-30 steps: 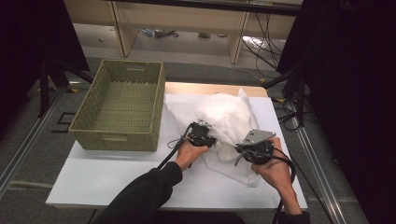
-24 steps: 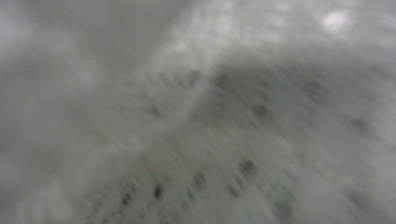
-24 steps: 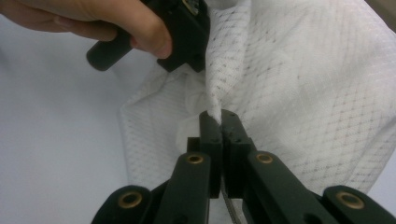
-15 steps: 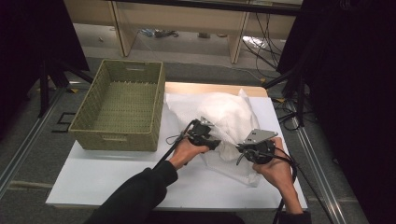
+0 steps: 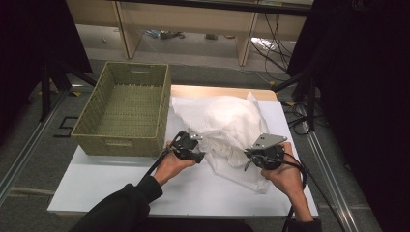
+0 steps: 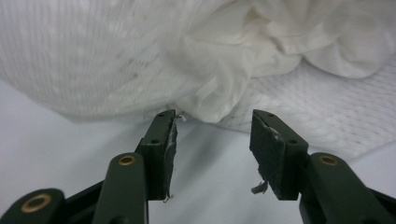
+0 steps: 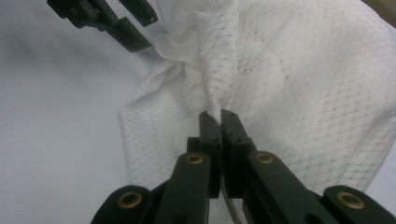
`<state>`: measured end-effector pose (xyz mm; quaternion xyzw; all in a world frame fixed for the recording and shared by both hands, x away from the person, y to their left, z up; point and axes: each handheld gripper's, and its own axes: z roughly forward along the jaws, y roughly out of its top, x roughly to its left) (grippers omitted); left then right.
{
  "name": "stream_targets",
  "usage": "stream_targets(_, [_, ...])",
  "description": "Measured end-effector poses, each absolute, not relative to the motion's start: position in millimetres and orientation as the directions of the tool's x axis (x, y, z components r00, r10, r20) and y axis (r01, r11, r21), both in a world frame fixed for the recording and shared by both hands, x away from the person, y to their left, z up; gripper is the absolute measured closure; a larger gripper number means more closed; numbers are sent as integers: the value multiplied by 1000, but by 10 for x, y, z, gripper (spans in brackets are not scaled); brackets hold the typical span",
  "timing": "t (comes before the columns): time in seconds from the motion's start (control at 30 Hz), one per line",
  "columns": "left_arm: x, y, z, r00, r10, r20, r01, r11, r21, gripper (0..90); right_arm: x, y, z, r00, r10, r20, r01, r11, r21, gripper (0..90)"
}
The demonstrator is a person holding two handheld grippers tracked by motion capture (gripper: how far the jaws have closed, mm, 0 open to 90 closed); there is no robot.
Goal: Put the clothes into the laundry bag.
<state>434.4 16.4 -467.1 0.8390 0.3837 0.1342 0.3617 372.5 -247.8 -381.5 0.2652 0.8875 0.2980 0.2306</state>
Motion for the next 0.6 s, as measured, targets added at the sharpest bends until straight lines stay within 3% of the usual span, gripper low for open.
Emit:
stream_targets(0.13, [4435, 39, -4747, 703, 691, -170, 581, -420, 697, 701, 3727, -2475, -3823, -748, 617, -244, 345, 675, 652, 899])
stream_targets(0.23, [4497, -86, -4835, 700, 712, -44, 546, -495, 676, 711, 3726, -2466, -3813, -759, 602, -248, 330, 683, 652, 899])
stream_targets(0.37, [4537, -118, -4851, 705, 707, -48, 530, -481, 699, 885, 3719, -2473, -3816, -755, 608, -246, 335, 680, 653, 899])
stream_targets(0.6, [4519, -142, -4753, 726, 686, -56, 500, -470, 727, 893, 3722, -2473, -3812, -754, 607, -249, 331, 680, 655, 899])
